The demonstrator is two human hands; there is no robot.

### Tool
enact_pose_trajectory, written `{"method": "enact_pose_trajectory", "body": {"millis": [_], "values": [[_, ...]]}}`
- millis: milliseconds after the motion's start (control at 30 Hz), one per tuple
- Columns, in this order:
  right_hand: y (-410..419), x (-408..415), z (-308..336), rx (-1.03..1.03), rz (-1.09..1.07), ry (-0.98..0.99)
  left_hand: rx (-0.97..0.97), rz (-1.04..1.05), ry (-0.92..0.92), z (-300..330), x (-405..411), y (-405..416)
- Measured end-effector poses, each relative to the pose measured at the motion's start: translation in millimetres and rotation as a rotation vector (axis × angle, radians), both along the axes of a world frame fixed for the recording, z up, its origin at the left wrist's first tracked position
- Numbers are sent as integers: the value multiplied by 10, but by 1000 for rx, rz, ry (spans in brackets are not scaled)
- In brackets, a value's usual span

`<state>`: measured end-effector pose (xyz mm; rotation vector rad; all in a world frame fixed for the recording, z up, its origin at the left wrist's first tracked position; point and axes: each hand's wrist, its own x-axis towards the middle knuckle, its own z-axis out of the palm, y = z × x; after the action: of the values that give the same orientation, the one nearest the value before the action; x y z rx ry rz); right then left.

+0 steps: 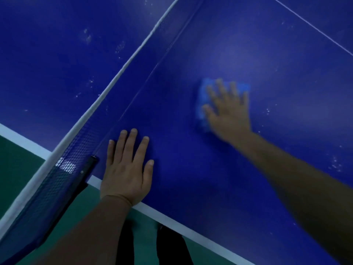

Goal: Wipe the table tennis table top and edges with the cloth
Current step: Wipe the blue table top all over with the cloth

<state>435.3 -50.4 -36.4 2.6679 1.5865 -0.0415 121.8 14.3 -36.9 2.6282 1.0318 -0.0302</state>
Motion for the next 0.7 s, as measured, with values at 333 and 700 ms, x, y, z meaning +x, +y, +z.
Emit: {"method": "enact_pose_trajectory", "body": {"millis": [333,700], "values": [[78,-819,-9,26,295,106,-24,72,-94,17,-35,-18],[68,624,68,-1,-281,140,14,-49,-82,-11,-37,4]]}}
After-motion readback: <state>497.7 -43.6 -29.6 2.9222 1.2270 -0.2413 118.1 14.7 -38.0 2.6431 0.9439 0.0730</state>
